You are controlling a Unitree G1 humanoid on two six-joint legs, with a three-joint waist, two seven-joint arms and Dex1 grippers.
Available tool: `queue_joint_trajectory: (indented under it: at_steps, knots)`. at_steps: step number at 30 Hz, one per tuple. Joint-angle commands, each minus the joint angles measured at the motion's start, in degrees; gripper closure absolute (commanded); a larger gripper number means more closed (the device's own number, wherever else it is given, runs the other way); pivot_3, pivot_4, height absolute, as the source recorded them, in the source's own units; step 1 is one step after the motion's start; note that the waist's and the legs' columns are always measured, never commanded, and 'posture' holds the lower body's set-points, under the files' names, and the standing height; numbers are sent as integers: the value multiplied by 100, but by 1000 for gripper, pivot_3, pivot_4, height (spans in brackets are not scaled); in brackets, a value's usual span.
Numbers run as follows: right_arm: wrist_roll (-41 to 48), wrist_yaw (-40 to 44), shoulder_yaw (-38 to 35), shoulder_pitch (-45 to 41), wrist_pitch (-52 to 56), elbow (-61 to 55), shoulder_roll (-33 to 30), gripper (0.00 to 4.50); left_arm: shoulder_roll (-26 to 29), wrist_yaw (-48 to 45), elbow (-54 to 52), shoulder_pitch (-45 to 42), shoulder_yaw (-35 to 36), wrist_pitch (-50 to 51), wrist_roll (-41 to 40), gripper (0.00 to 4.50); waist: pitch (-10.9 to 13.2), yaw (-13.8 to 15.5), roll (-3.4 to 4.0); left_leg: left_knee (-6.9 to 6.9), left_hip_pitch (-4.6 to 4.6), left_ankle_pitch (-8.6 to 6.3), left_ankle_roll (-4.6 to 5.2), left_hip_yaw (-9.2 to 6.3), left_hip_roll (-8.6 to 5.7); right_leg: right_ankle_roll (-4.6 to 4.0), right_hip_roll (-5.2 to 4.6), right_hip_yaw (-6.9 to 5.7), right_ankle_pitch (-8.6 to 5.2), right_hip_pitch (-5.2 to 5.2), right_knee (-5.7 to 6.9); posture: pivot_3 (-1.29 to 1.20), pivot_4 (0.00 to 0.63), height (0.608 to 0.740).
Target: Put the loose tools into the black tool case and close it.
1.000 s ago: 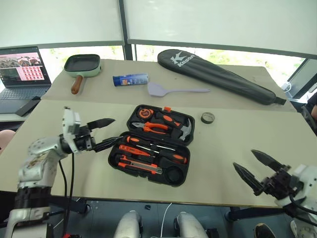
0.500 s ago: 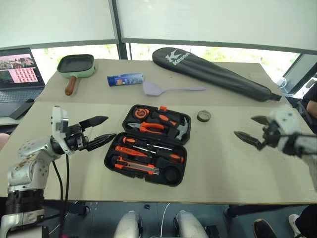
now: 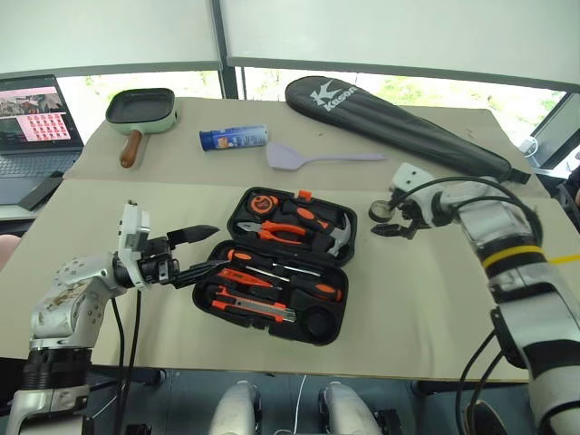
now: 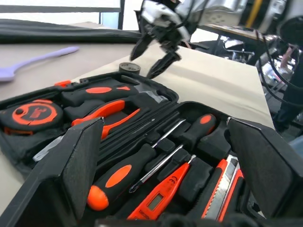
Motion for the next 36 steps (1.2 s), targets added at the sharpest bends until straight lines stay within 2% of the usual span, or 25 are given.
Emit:
queue_joint_trajectory:
  at_steps: [1,3,5,14,16,19,21,22,24,26,28,31,36]
  knots:
    - [-245,-50,-20,-374,-287,618,178,245,-5,-117,-190,12,-14,-204,31,1,0,-20,0,0,1,0,0,0,0,0,1,0,0,0,2,0,150,740]
    - [-319,-16,-38,-482,-380,864,298,662,-10,-169,-204,14,-8,-262,25,0,0,-34,1,0,3,1,-1,0,3,-1,4,0,0,0,5,0,150,740]
    - [-363,78,-70,-567,-420,1042,396,1477,8,-200,-209,10,0,-260,8,0,0,-43,1,0,4,1,-2,-1,3,-1,5,0,0,0,8,0,150,740]
    - [-439,114,-249,-770,-778,1448,540,4446,15,-270,-293,38,-60,-258,28,0,1,-67,1,1,8,3,-5,-1,3,-1,3,0,1,2,13,0,150,740]
    - [-395,250,-339,-797,-916,1362,460,4446,23,-307,-335,77,-85,-263,36,0,1,-70,3,1,8,3,-5,-1,3,-1,3,0,1,2,13,0,150,740]
    - [128,1496,-611,-652,-868,363,148,4446,117,-556,-350,199,-113,-398,100,0,8,-71,13,1,7,3,-5,0,3,-1,3,0,1,0,14,0,150,740]
    - [761,2358,-816,-296,116,-1319,-143,4446,274,-832,-328,320,-56,-499,112,0,13,-64,20,1,6,3,-5,0,4,0,3,1,1,-1,13,0,150,740]
    - [996,2613,-851,-100,562,-2035,-261,4446,330,-913,-326,365,-29,-502,97,0,13,-51,21,0,5,3,-5,-2,6,-1,4,0,1,-2,13,0,150,740]
    - [1796,2893,-827,603,1989,-4244,-542,4446,482,-1146,-294,527,-17,-603,126,0,13,-41,22,0,4,2,-3,-15,15,-1,11,-5,1,-3,14,0,150,740]
    - [2277,2806,-817,1127,2843,-5715,-664,4446,536,-1221,-250,613,3,-691,150,0,12,-24,21,-1,10,1,-2,-30,20,-3,14,-9,-1,1,16,0,150,740]
    - [2483,2417,-783,1494,3312,-6589,-566,4446,520,-1152,-201,618,83,-698,113,0,12,-15,20,1,16,1,-2,-43,20,-4,14,-11,-1,7,21,0,150,740]
    - [2660,1951,-715,1832,3754,-7277,-414,4446,535,-1091,-159,620,155,-719,105,0,14,-5,18,28,14,1,-2,-40,10,-4,5,-9,-2,5,47,0,150,740]
    - [2550,1488,56,2557,3817,-8101,-463,4446,558,-1014,-574,1031,211,-583,-18,0,9,8,-5,58,25,1,-3,-23,12,-3,6,-13,-2,21,61,0,150,740]
